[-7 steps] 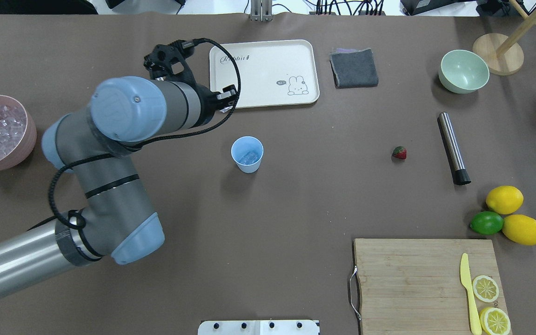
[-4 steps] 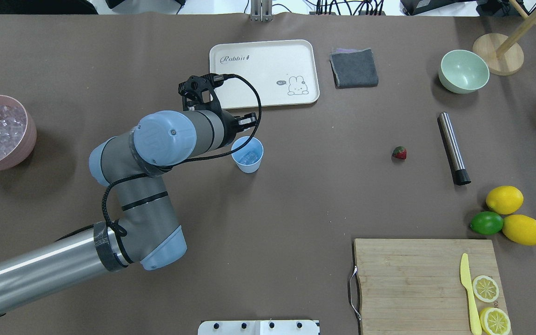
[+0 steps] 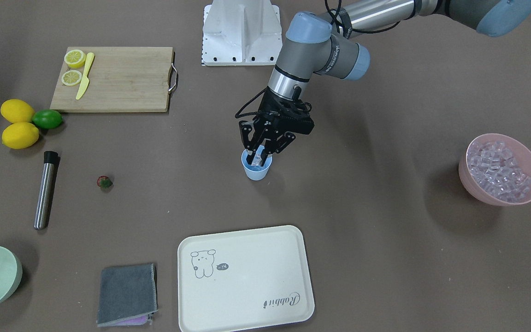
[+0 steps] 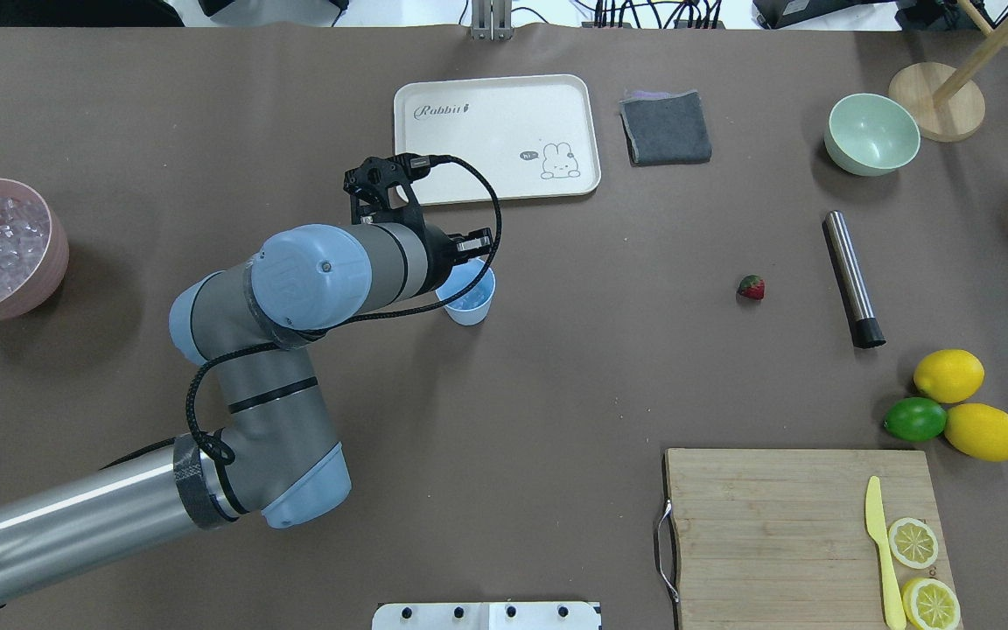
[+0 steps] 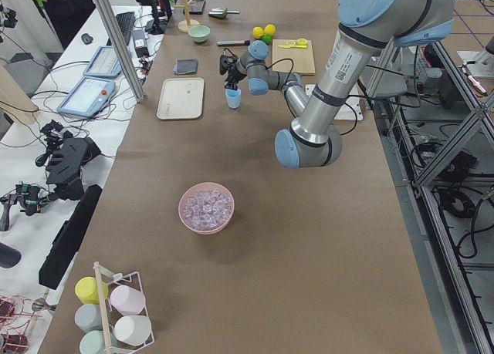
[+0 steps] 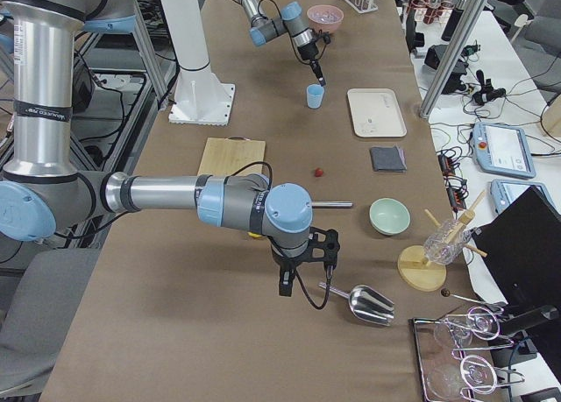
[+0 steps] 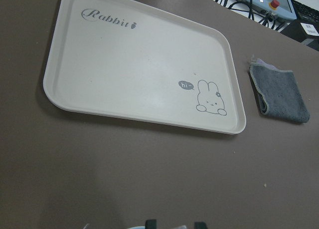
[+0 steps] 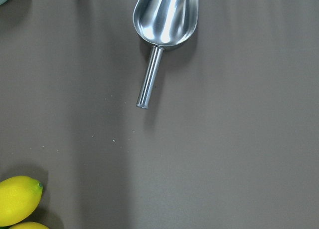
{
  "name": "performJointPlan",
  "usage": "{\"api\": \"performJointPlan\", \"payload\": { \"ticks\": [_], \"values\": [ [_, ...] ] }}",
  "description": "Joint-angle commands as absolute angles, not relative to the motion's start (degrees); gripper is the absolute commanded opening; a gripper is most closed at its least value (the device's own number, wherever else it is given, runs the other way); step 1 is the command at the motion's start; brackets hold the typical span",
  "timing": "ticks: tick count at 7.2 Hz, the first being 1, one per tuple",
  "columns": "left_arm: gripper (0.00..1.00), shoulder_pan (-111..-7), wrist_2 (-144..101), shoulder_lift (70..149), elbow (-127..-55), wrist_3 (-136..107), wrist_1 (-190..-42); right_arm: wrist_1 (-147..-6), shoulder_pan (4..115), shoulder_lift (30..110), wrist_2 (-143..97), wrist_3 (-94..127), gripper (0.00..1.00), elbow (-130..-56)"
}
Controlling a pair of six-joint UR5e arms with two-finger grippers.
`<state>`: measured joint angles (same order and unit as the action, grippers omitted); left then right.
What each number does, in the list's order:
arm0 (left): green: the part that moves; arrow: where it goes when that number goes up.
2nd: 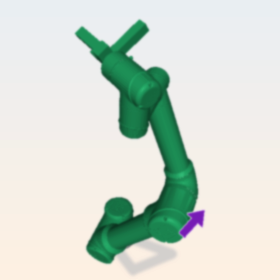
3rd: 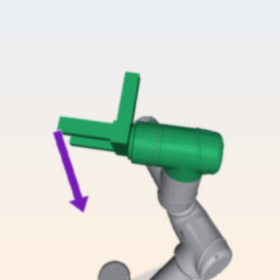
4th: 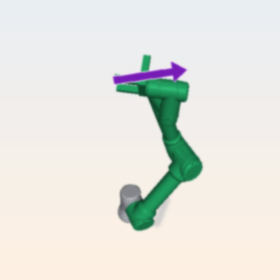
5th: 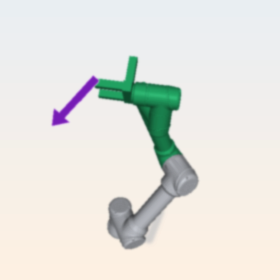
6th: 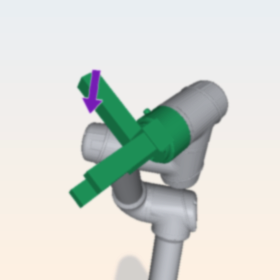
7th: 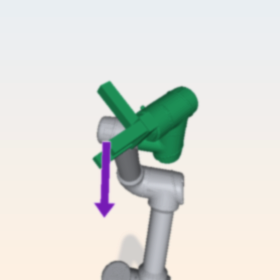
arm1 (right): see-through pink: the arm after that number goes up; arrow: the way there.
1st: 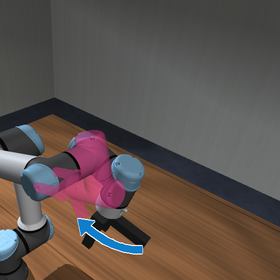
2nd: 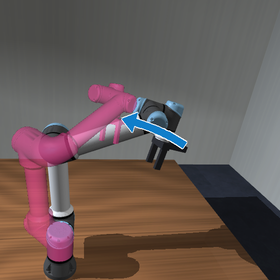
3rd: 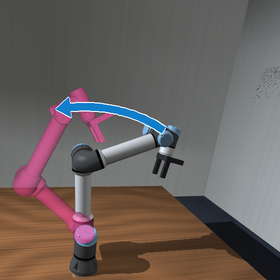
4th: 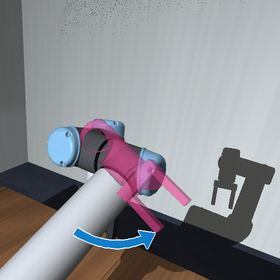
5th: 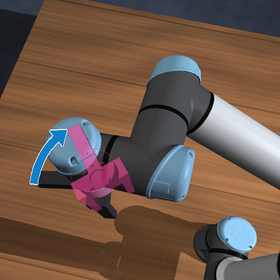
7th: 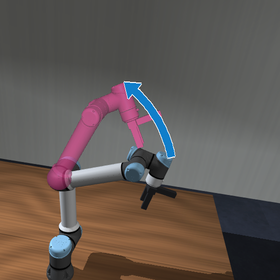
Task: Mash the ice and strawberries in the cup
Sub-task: 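Open the left gripper to drop the ice cube into the cup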
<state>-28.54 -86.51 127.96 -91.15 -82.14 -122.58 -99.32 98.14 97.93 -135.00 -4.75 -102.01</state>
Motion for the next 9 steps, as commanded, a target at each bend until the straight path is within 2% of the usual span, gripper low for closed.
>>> {"api": "performJointPlan", "payload": {
  "ticks": [1,2,3,4,5,8,9],
  "values": [
    [0.00,-28.5,-86.4,127.7,-91.3,-82.0,-120.8,-99.3,98.3,98.4,-135.1,-4.7,1.00,-102.1],
    [0.00,-28.4,-86.4,127.8,-91.4,-82.1,-120.4,-99.3,98.3,98.4,-135.1,-4.7,1.00,-102.1],
    [0.78,-28.4,-86.2,127.6,-91.6,-82.0,-120.2,-99.3,98.3,98.3,-135.1,-4.7,1.00,-102.0],
    [0.98,-28.2,-86.0,126.8,-92.3,-82.1,-119.9,-99.3,98.3,98.3,-135.0,-4.7,1.00,-102.0],
    [0.98,-28.2,-86.1,126.2,-93.8,-82.0,-119.0,-99.3,98.3,98.1,-134.9,-4.8,1.00,-102.0],
    [0.98,-31.9,-86.7,126.6,-108.8,-73.9,-99.3,-99.3,97.8,92.1,-129.9,-4.7,1.00,-102.0],
    [0.98,-36.2,-89.6,126.1,-109.2,-69.4,-98.9,-98.5,94.2,90.7,-128.6,-0.4,1.00,-102.0]
  ]
}}
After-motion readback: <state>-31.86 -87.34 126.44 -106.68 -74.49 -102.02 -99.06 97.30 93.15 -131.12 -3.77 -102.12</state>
